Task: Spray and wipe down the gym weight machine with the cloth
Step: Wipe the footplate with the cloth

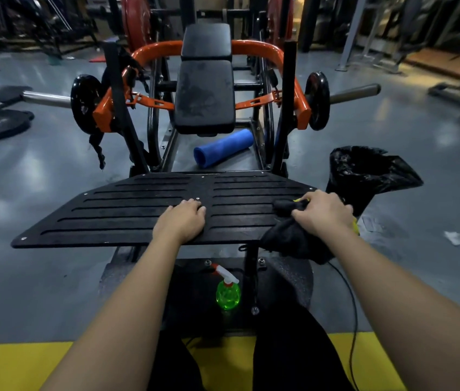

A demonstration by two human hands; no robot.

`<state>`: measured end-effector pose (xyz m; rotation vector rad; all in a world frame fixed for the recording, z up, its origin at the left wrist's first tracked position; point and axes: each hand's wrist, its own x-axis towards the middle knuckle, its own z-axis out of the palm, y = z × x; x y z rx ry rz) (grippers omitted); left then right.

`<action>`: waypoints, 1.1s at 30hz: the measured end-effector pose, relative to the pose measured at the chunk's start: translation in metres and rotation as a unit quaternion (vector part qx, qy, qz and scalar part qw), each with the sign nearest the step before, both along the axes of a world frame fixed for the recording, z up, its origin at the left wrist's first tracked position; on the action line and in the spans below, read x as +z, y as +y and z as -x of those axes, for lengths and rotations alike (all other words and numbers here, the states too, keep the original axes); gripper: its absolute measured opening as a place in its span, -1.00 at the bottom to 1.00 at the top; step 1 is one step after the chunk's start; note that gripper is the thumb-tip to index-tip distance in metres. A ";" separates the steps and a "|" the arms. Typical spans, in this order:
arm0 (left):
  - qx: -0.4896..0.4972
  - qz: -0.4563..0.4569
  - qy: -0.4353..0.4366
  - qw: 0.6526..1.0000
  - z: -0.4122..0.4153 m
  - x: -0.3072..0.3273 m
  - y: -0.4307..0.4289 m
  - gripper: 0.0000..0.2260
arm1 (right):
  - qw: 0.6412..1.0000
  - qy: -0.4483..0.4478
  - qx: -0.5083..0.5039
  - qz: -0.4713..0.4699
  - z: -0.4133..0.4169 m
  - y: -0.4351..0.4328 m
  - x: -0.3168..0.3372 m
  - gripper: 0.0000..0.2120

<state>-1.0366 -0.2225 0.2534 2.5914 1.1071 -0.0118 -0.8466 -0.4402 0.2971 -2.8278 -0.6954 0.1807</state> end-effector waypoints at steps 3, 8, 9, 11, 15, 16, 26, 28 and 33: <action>0.038 -0.021 -0.039 0.998 0.004 0.005 -0.008 -0.59 | 0.999 -0.019 -0.046 0.010 0.016 0.020 0.000 -0.62; 0.070 0.039 -0.109 0.991 0.006 0.010 -0.005 -0.51 | 0.999 -0.029 0.033 0.006 0.065 0.077 -0.006 -0.54; 0.076 0.053 -0.120 0.988 0.006 0.010 -0.004 -0.47 | 0.998 -0.026 0.062 0.004 0.077 0.091 -0.008 -0.53; 0.088 0.079 -0.147 0.982 0.005 0.008 0.000 -0.42 | 0.993 -0.027 0.113 -0.001 0.096 0.119 -0.013 -0.51; 0.106 0.121 -0.158 0.974 0.000 0.003 0.007 -0.41 | 0.986 -0.024 0.164 -0.012 0.101 0.140 -0.019 -0.41; 0.102 0.113 -0.131 0.980 0.002 0.003 0.010 -0.42 | 0.984 -0.022 0.177 -0.015 0.101 0.141 -0.019 -0.43; -0.030 0.032 0.078 0.996 -0.002 -0.004 0.010 -0.52 | 0.982 0.013 0.178 -0.067 0.052 0.064 -0.016 -0.59; -0.036 0.020 0.098 0.994 -0.002 -0.004 0.011 -0.50 | 0.989 0.010 0.139 -0.054 0.029 0.036 -0.013 -0.59; -0.017 0.031 0.089 0.995 -0.001 -0.001 0.006 -0.45 | 0.997 0.005 0.065 -0.042 -0.012 -0.014 -0.008 -0.64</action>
